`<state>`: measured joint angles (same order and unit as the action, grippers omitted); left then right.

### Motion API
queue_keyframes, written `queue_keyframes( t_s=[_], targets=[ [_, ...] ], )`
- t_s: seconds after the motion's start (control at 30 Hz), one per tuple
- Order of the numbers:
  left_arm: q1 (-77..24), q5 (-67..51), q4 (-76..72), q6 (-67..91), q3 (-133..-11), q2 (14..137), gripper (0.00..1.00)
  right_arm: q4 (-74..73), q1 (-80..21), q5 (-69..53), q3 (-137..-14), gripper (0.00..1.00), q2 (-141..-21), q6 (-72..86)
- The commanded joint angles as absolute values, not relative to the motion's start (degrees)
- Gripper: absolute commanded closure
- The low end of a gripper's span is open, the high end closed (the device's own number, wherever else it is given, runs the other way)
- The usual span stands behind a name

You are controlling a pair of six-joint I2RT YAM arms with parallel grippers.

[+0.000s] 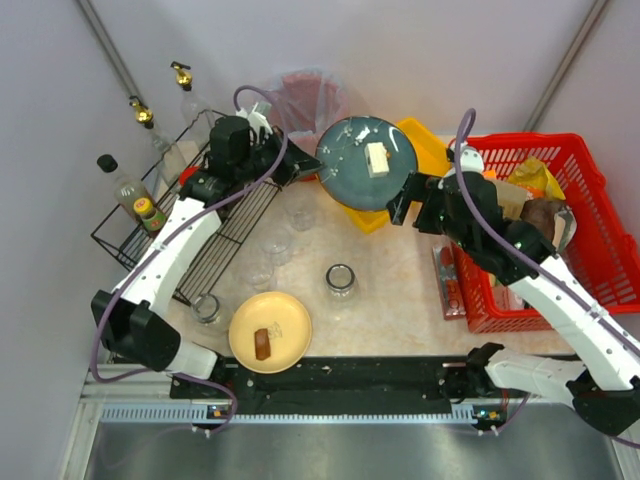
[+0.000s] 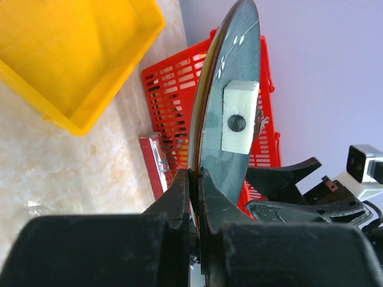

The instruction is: Clear the kitchen counter

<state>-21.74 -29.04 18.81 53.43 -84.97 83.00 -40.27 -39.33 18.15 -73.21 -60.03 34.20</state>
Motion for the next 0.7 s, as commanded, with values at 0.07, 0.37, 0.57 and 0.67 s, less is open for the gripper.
queue_keyframes(
  t_s=[0.07,0.37,0.57,0.67],
  targets=[
    [-20.39,-30.59,4.05,63.72,-87.45,80.16,1.00,-27.45,-36.39,11.78,-73.66,0.08,-58.54,42.61],
    [-19.34,-29.44,1.84,66.97,-87.37,79.02,1.00,-20.14,-33.58,5.37,-71.28,0.09,-61.96,53.60],
    [-19.34,-28.30,1.50,67.50,-85.17,77.43,1.00,-13.71,-33.31,3.43,-69.35,0.23,-64.07,57.83],
    [-19.34,-28.30,1.49,67.67,-84.03,76.73,1.00,-10.82,-33.31,4.04,-68.12,0.36,-64.86,59.15]
  ],
)
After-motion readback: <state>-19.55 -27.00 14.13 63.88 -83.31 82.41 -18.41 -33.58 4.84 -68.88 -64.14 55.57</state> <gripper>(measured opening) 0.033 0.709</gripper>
